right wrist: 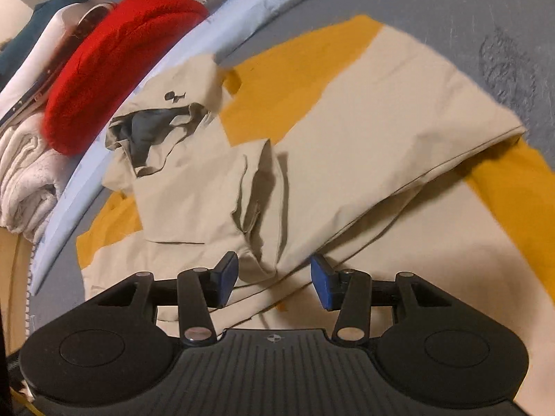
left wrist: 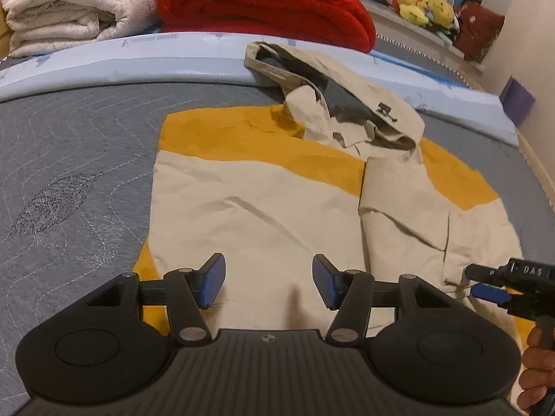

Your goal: Fold large clothes

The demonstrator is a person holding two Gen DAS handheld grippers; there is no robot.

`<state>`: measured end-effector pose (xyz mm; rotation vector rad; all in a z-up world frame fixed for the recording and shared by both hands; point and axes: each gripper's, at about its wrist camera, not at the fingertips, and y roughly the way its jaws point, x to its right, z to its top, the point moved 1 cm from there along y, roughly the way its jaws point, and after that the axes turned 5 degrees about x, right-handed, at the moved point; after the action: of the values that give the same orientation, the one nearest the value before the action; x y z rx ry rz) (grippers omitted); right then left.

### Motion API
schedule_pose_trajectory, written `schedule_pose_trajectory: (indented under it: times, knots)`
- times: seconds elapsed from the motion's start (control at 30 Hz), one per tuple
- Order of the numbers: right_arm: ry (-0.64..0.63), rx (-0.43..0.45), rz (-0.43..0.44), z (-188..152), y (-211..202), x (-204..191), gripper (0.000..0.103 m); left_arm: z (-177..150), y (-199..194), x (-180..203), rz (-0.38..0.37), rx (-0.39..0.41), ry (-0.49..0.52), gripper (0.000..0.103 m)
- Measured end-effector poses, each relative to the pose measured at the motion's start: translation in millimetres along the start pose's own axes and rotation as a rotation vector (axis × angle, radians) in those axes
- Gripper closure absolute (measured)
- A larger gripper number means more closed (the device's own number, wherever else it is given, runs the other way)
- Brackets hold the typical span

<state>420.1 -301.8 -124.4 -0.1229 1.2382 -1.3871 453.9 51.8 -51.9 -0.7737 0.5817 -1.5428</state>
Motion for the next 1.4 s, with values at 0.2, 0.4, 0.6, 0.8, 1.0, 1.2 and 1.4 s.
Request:
schedule_pose_trajectory:
  times: [0.2,0.4,0.6,0.8,1.0,1.2,1.4]
  knots:
    - [-0.024,-0.013,0.008,-1,7,-17,0.061,1,6,1,0.005,-0.004,0.004,0.042]
    - [-0.150,0.176,-0.009,-3,-19,-50,0.103,1,3,-5,0.007,-0.001,0.000,0.042]
    - [-0.453,0.326,0.517,-29,-62,-120,0.102,11,-4,-24,0.026,0.026,-0.043,0.042]
    - [-0.435,0.228,0.497,-39,-55,-121,0.069,22,-8,-57,0.078,0.049,-0.127,0.042]
    - [-0.118,0.090,0.075,-11,-11,-55,0.067,22,0,-82,0.060,0.019,-0.252,0.043]
    - [0.109,0.058,-0.055,4,0,-1,0.067,5,30,-82,-0.047,-0.077,-0.358,0.043]
    - [0.202,0.116,-0.165,24,-10,32,0.069,-8,45,-77,-0.026,-0.091,-0.301,0.094]
